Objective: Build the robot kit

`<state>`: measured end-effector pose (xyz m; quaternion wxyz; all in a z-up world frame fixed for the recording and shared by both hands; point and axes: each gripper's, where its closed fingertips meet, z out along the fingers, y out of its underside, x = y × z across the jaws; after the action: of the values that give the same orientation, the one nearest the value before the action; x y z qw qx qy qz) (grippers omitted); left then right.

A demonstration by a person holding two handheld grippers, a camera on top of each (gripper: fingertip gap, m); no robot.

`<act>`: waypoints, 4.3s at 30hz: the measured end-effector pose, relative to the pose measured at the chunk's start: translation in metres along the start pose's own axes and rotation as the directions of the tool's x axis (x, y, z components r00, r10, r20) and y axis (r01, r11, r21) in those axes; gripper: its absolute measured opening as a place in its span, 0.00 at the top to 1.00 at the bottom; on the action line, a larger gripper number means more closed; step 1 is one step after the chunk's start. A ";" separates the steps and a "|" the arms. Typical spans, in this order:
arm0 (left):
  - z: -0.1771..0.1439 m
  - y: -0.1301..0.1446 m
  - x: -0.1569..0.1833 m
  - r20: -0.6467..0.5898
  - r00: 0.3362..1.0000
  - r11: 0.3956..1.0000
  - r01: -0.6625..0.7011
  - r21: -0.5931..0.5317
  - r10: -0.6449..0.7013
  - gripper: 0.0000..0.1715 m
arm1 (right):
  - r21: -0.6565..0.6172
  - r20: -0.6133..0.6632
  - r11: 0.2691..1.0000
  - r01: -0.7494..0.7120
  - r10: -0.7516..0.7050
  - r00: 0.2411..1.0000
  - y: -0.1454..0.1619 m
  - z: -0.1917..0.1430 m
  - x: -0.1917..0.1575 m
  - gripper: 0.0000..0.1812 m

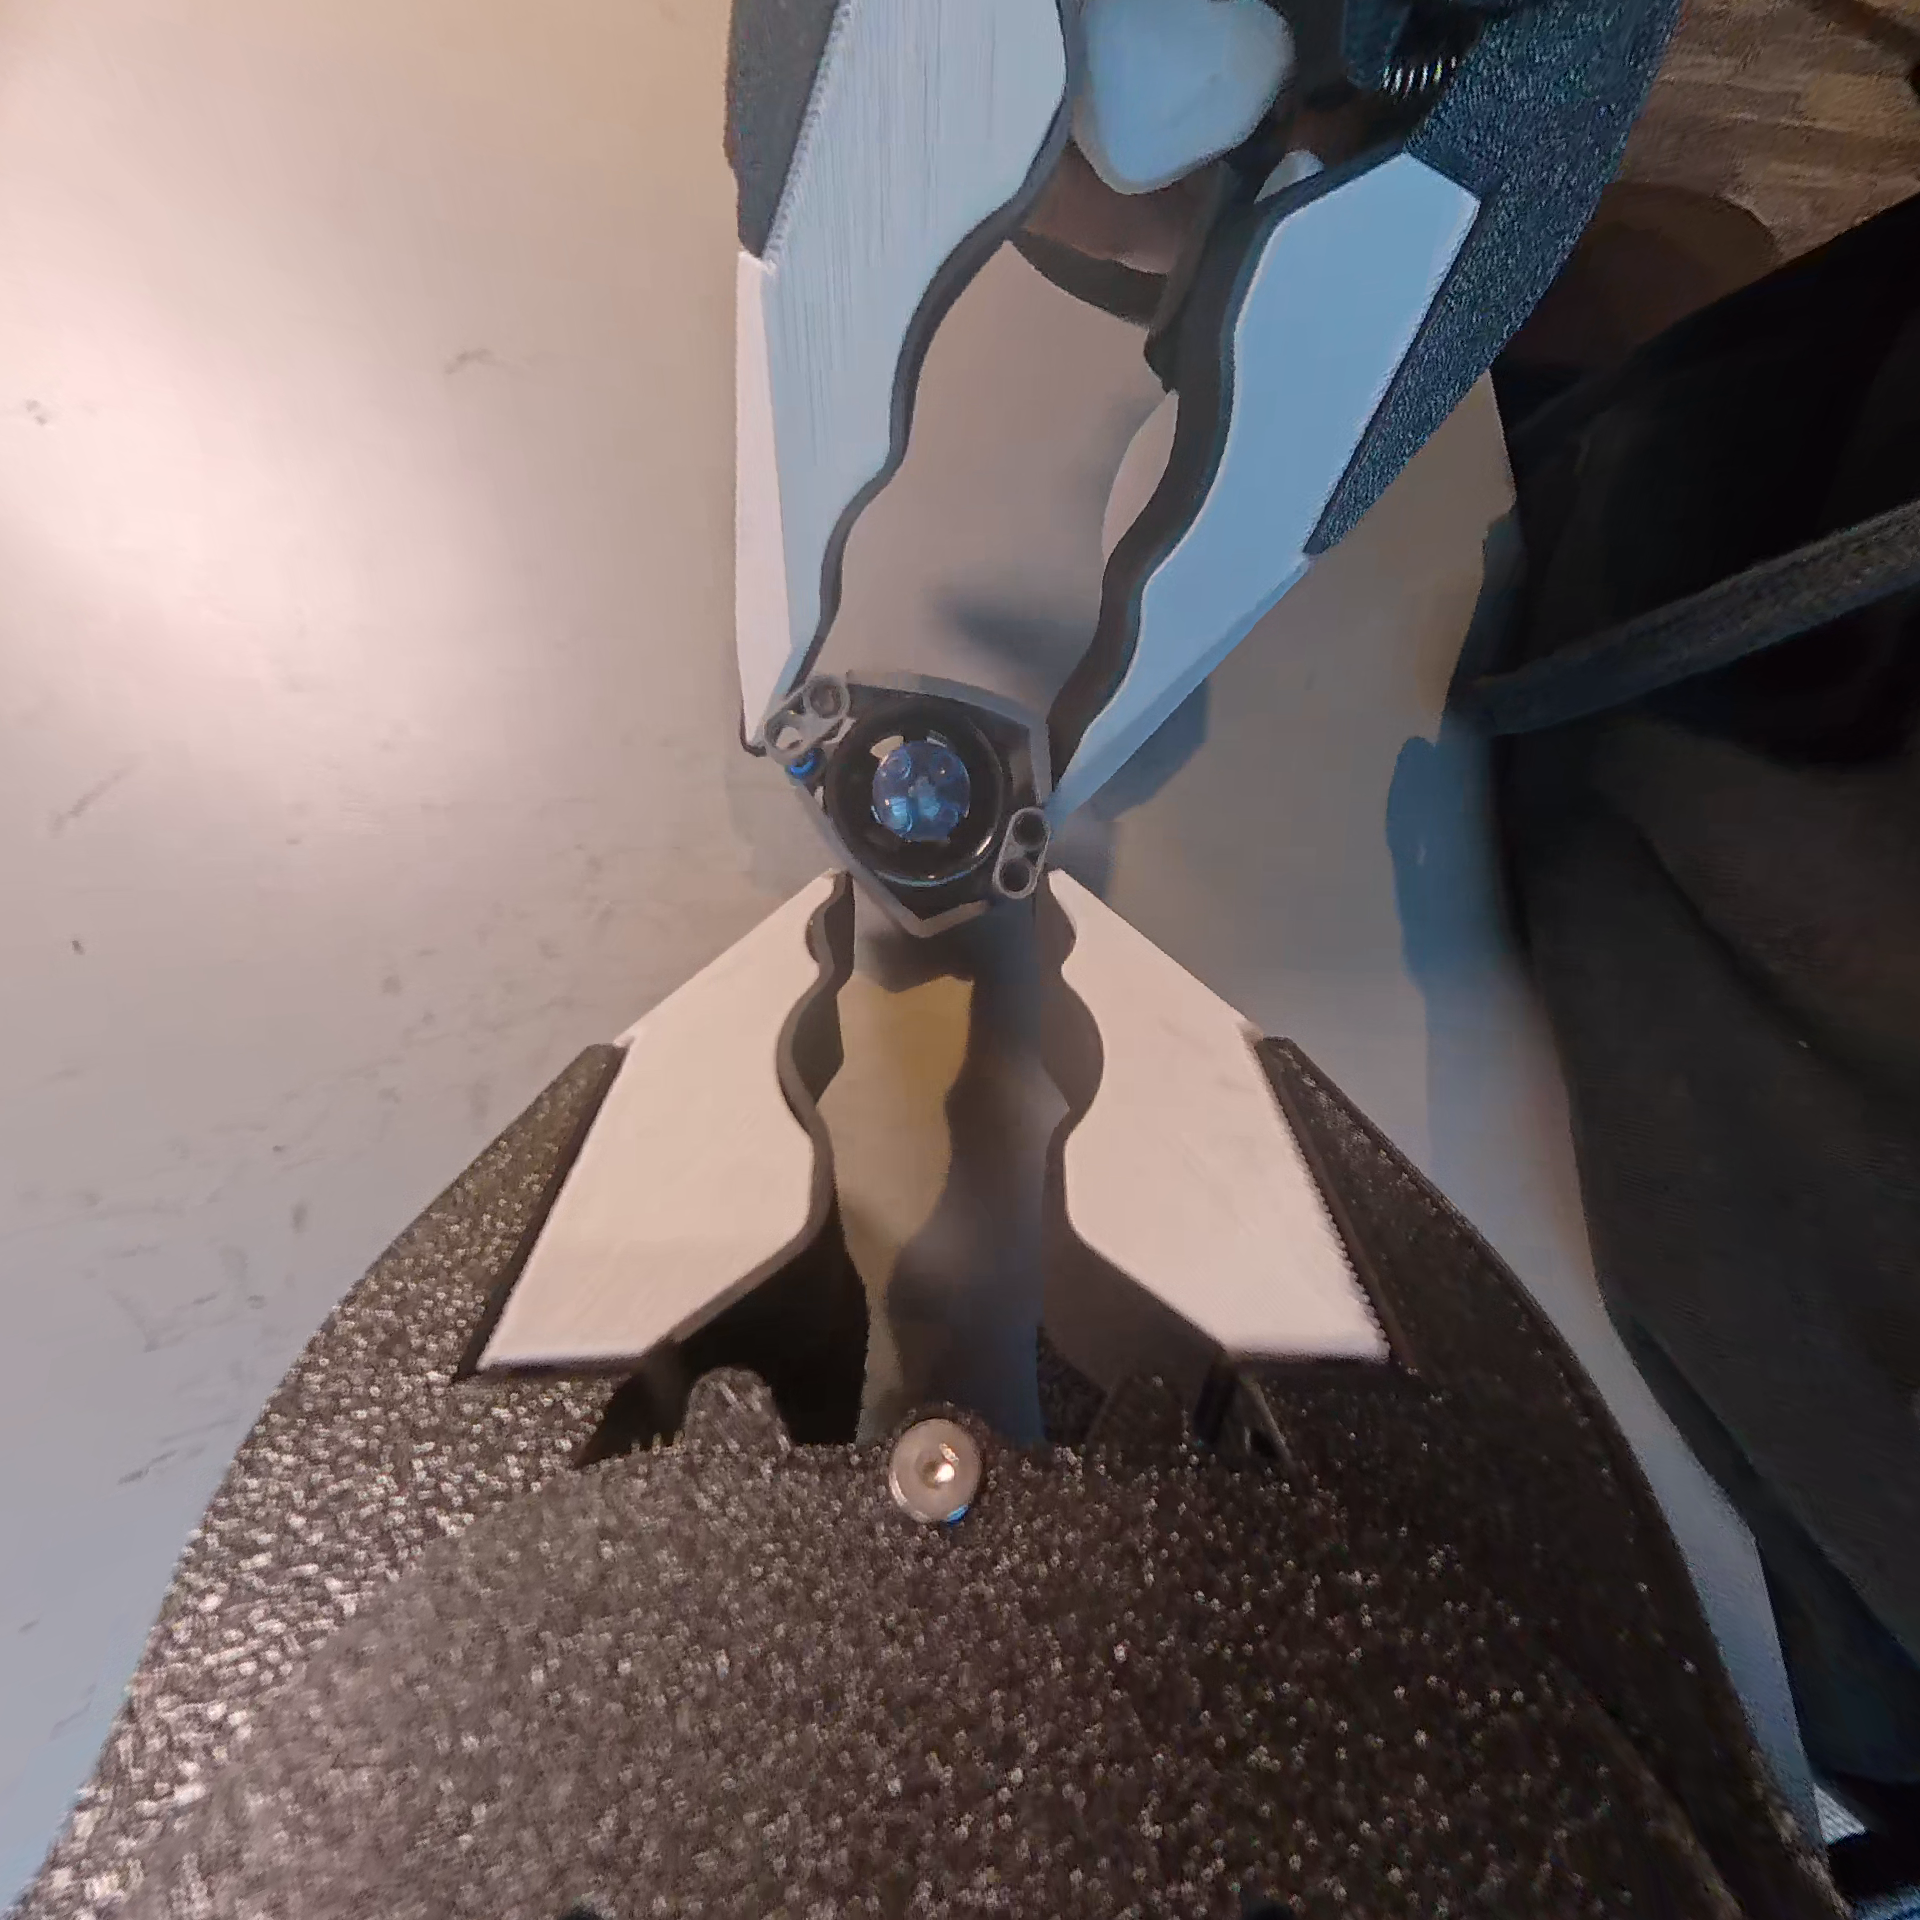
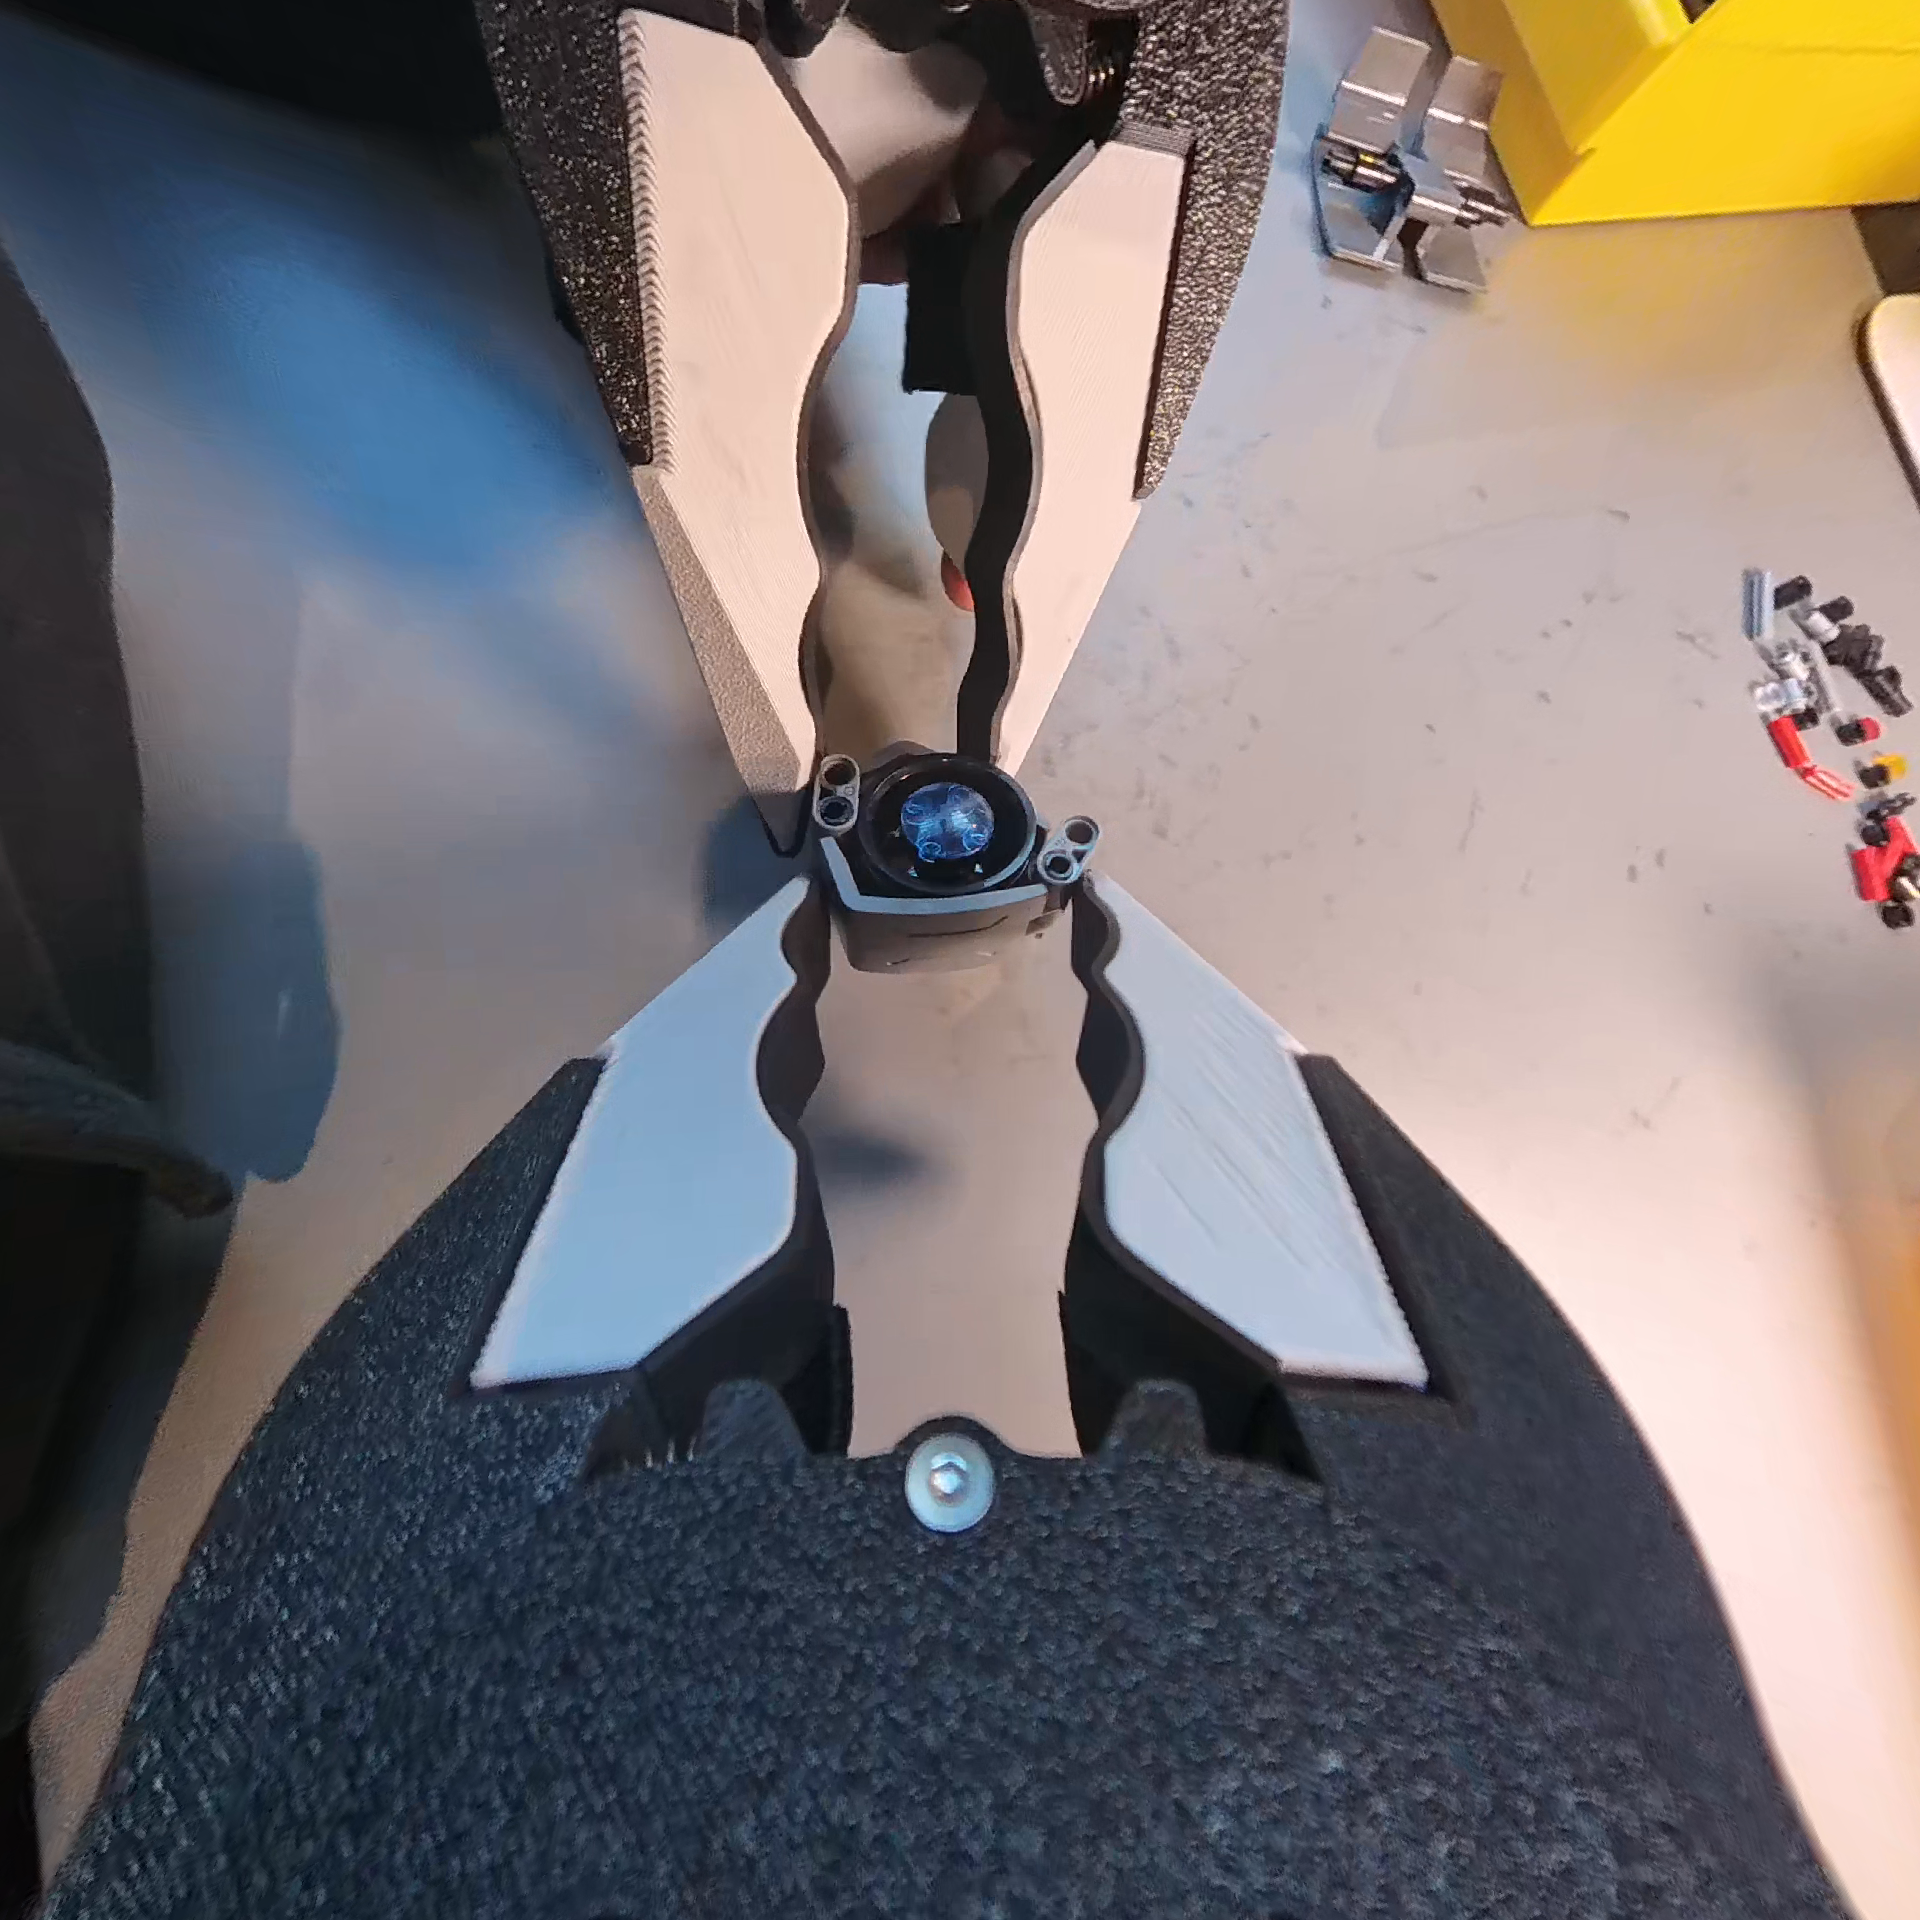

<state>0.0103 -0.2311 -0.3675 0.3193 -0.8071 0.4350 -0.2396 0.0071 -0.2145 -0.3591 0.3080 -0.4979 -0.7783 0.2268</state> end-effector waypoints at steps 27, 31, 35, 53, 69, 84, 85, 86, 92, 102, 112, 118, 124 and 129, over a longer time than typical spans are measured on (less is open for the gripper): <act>0.001 0.000 0.002 0.008 1.000 1.000 -0.018 -0.017 0.018 0.84 | 0.078 0.017 0.985 -0.154 0.154 0.988 -0.007 -0.015 -0.001 0.70; 0.001 0.000 0.002 0.015 1.000 1.000 -0.026 -0.014 0.026 0.84 | 0.074 -0.004 0.977 -0.202 0.203 0.979 -0.008 -0.011 -0.001 0.74; 0.001 0.000 0.002 0.007 1.000 1.000 -0.026 -0.002 0.026 0.84 | 0.066 0.004 0.967 -0.245 0.246 0.969 -0.006 -0.008 -0.002 0.73; -0.007 -0.009 0.006 -0.251 0.931 0.950 0.296 0.097 -0.264 0.80 | 0.071 0.042 0.962 -0.263 0.261 0.964 -0.004 -0.004 -0.005 0.74; -0.006 -0.008 0.005 -0.268 0.913 0.941 0.333 0.057 -0.307 0.80 | 0.063 0.100 0.955 -0.289 0.282 0.954 -0.003 -0.003 -0.004 0.74; -0.006 -0.009 0.006 -0.233 0.926 0.948 0.315 0.044 -0.297 0.80 | 0.052 0.101 0.939 -0.341 0.334 0.937 -0.011 -0.022 0.008 0.89; -0.006 -0.009 0.006 -0.228 0.928 0.949 0.312 0.043 -0.295 0.80 | 0.041 0.092 0.936 -0.350 0.345 0.934 -0.010 -0.022 0.011 0.92; -0.006 -0.009 0.006 -0.223 0.929 0.950 0.311 0.042 -0.294 0.80 | 0.030 0.086 0.931 -0.364 0.361 0.929 -0.010 -0.021 0.014 0.95; -0.006 -0.009 0.006 -0.213 0.932 0.949 0.311 0.049 -0.294 0.80 | -0.049 0.081 0.932 -0.359 0.362 0.928 -0.004 -0.015 0.019 1.00; -0.006 -0.009 0.005 -0.210 0.932 0.947 0.316 0.066 -0.296 0.81 | -0.093 0.082 0.946 -0.309 0.317 0.945 -0.004 -0.011 0.019 1.00; -0.005 -0.008 0.005 -0.193 0.944 0.955 0.286 0.082 -0.267 0.81 | -0.032 0.064 0.938 -0.344 0.346 0.936 -0.003 -0.011 0.020 1.00; -0.003 -0.010 0.005 -0.167 0.945 0.952 0.296 0.073 -0.281 0.81 | -0.021 0.146 0.912 -0.409 0.407 0.902 -0.007 -0.016 0.025 0.89; -0.002 -0.012 0.003 -0.157 0.938 0.943 0.324 0.075 -0.310 0.81 | -0.126 0.103 0.959 -0.252 0.266 0.959 -0.003 -0.026 0.010 0.72; -0.002 -0.014 0.001 -0.140 0.930 0.931 0.354 0.087 -0.340 0.81 | -0.183 0.096 0.973 -0.139 0.158 0.983 0.007 -0.013 0.003 0.75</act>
<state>0.0175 -0.2270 -0.3564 0.2888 -0.8361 0.2901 -0.3653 0.0193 -0.2085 -0.3538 0.2018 -0.5667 -0.7716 0.2069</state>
